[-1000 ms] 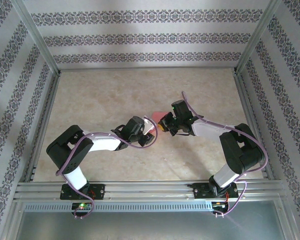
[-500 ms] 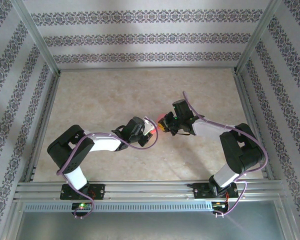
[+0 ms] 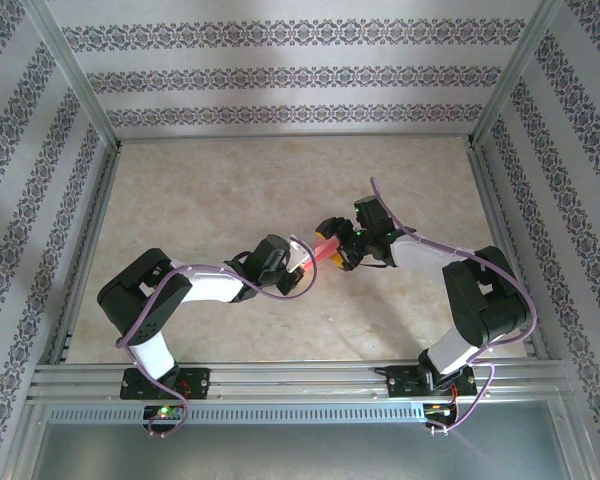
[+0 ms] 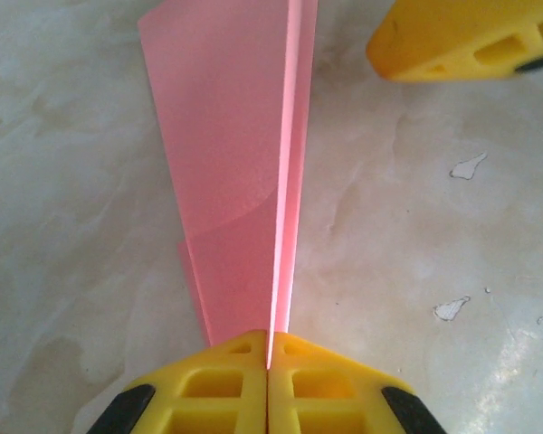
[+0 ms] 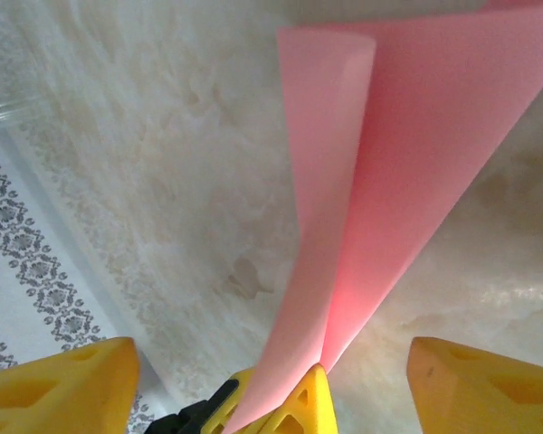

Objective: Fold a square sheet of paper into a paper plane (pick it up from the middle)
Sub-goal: Fold the wing for the fifth time at the center of the table.

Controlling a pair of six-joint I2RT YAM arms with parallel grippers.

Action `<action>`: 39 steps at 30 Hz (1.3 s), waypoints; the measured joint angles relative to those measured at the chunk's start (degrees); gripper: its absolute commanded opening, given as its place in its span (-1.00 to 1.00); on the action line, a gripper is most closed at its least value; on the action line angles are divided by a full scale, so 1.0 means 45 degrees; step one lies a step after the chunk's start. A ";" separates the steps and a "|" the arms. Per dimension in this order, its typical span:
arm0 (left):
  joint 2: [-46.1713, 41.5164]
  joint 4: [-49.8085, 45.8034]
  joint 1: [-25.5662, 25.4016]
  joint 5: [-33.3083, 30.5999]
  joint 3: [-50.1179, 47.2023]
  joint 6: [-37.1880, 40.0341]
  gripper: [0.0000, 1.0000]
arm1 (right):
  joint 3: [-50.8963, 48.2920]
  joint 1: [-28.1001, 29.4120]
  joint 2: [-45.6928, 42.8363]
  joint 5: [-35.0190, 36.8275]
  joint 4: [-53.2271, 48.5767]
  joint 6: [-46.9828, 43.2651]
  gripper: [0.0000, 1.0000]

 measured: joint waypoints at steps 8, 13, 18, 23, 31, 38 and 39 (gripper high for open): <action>0.0403 -0.0627 0.0000 0.0544 0.0559 -0.0481 -0.96 | -0.0121 -0.0408 -0.0991 0.0131 0.0165 -0.3283 0.96; 0.0583 -0.1209 0.0000 0.0957 0.0976 -0.1117 -0.99 | -0.0879 -0.0908 -0.1564 0.0442 0.0277 -0.4852 0.96; 0.0651 -0.1841 0.0005 0.1486 0.1379 -0.1802 -1.00 | -0.1656 -0.1700 -0.1855 0.0529 0.0282 -0.5697 0.96; 0.0845 -0.2909 0.0029 0.1860 0.2161 -0.2448 -1.00 | -0.2127 -0.2225 -0.2259 0.0461 0.0321 -0.6455 0.86; 0.1462 -0.4415 0.0136 0.2759 0.3366 -0.3449 -1.00 | -0.2807 -0.2395 -0.2569 0.0024 0.0369 -0.7533 0.49; 0.1583 -0.4711 0.0335 0.3483 0.3492 -0.4454 -1.00 | -0.2812 -0.1962 -0.2225 -0.0238 0.0384 -0.8189 0.38; 0.1583 -0.4711 0.0364 0.3580 0.3492 -0.4595 -1.00 | -0.2812 -0.1865 -0.2079 -0.0248 0.0384 -0.8247 0.37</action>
